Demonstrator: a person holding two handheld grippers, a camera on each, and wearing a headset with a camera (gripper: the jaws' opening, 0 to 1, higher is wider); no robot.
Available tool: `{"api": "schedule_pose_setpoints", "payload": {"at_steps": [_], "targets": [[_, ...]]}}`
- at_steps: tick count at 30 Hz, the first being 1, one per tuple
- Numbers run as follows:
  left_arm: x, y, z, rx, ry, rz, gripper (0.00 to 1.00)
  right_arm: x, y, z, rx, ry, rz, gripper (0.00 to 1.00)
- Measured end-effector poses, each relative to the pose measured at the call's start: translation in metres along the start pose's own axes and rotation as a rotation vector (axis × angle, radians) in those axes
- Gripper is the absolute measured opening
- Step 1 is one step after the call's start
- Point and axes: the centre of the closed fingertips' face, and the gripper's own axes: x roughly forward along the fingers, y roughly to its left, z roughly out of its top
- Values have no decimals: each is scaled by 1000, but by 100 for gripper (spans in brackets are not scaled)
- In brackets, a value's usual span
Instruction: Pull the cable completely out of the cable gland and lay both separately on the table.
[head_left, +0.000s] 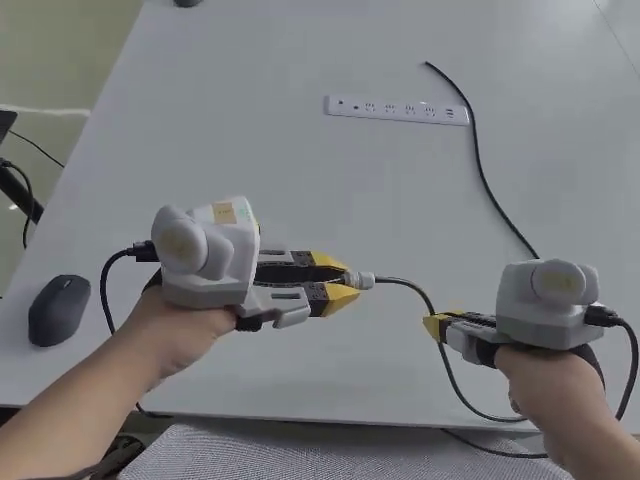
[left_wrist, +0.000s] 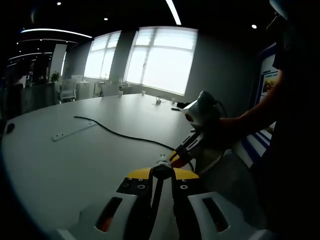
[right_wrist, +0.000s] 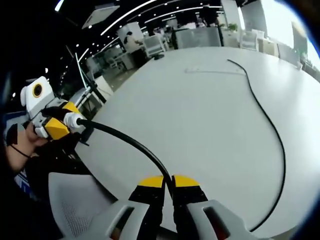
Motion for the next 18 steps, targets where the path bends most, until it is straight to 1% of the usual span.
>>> {"api": "schedule_pose_setpoints", "payload": {"at_steps": [3,7,10,12,15,17,18], "targets": [[0,1,2,-3,-5,-1,15,-1,2,1,-10,0,5,0],[-2,2,6,-14,-17,2,15,-2,3,4,-11,-18,13,1],[-2,5,6,-20,-20,7,15,-5,4,6,-25,-27,19,1],[-3,7,6,-25,-20,8,15,-6,4,6,-61,-26,17,1],[-4,8,7,-26,-23,11,15,-10,9,7,-99,-33,30,3],[-4,9,6,-28,-20,14,15,-13,11,12,-126,-49,29,6],[-4,9,5,-28,-16,15,15,-14,13,14,-134,-59,32,10]]}}
